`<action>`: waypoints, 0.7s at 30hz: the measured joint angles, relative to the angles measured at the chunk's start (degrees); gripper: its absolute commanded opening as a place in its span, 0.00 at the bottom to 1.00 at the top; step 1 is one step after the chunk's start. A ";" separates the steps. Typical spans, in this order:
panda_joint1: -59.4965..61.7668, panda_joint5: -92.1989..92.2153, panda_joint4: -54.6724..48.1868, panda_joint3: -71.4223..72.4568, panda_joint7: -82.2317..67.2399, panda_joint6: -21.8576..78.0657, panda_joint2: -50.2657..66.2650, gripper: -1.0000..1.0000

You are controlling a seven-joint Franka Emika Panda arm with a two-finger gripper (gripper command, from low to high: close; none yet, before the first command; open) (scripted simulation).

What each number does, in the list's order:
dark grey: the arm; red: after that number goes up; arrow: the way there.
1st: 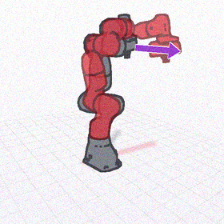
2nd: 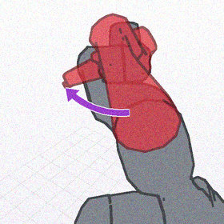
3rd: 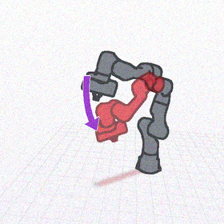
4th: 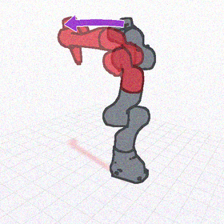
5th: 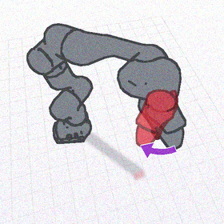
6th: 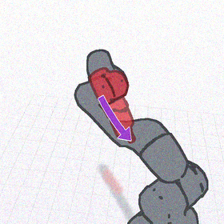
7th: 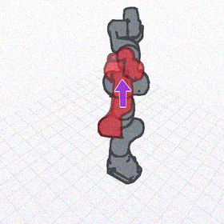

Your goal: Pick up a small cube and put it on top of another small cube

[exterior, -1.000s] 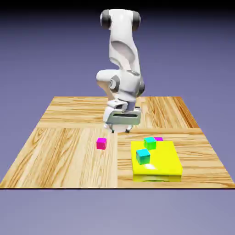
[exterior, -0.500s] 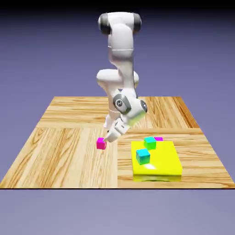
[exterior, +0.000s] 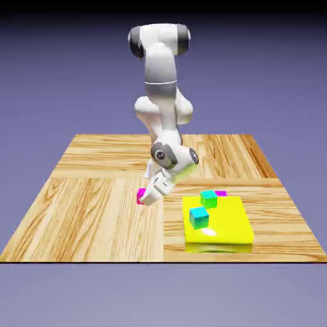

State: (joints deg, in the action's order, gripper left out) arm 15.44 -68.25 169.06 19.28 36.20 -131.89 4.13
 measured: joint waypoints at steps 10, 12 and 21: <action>-9.97 13.67 -4.54 9.88 -19.43 1.91 -11.04 0.00; -12.96 15.98 -6.57 12.36 -24.40 2.51 -13.04 0.00; -22.47 21.37 -13.54 20.39 -39.60 4.11 -18.13 0.00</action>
State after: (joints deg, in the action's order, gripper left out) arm -7.03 -46.88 155.52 39.67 -3.40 -127.78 -14.01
